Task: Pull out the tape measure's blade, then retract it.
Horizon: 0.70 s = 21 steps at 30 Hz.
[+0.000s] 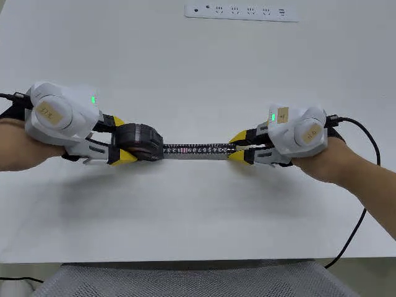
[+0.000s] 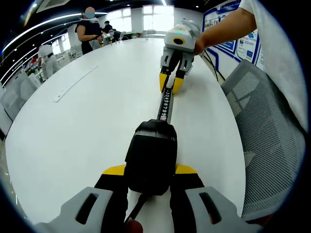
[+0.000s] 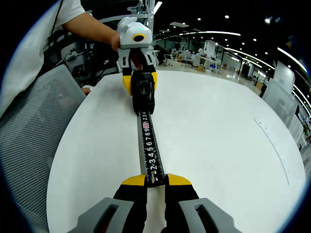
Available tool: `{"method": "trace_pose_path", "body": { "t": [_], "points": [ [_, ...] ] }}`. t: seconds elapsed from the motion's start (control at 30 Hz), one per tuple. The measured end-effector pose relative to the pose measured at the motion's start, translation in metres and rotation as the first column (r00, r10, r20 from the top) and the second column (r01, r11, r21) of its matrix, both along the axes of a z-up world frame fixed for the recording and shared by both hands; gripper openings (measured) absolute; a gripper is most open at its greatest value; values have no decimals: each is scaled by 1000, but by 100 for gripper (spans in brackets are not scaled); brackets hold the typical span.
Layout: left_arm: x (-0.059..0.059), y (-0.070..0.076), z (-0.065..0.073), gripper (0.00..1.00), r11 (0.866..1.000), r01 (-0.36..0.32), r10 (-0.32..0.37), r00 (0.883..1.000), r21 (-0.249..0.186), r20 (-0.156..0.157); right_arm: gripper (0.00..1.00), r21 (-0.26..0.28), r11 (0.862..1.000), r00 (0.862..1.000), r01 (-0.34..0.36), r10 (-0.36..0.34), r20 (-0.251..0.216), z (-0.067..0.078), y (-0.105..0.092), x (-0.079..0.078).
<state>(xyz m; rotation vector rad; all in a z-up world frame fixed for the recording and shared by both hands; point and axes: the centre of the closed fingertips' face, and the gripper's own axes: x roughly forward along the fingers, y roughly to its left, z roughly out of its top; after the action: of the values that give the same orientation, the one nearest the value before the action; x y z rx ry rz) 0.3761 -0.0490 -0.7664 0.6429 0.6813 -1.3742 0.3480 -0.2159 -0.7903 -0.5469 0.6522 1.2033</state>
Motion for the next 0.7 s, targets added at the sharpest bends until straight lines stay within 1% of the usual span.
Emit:
{"method": "trace_pose_path", "body": {
  "t": [0.2,0.7],
  "points": [
    [0,0,0,28,1000,3,-3,1000,2,1,9,-11,1000,1000,6,-6,-1,1,-6,-3],
    [0,1,-1,28,1000,1,-1,1000,3,0,10,-44,999,1000,21,-21,-3,1,-30,-6]
  ]
}}
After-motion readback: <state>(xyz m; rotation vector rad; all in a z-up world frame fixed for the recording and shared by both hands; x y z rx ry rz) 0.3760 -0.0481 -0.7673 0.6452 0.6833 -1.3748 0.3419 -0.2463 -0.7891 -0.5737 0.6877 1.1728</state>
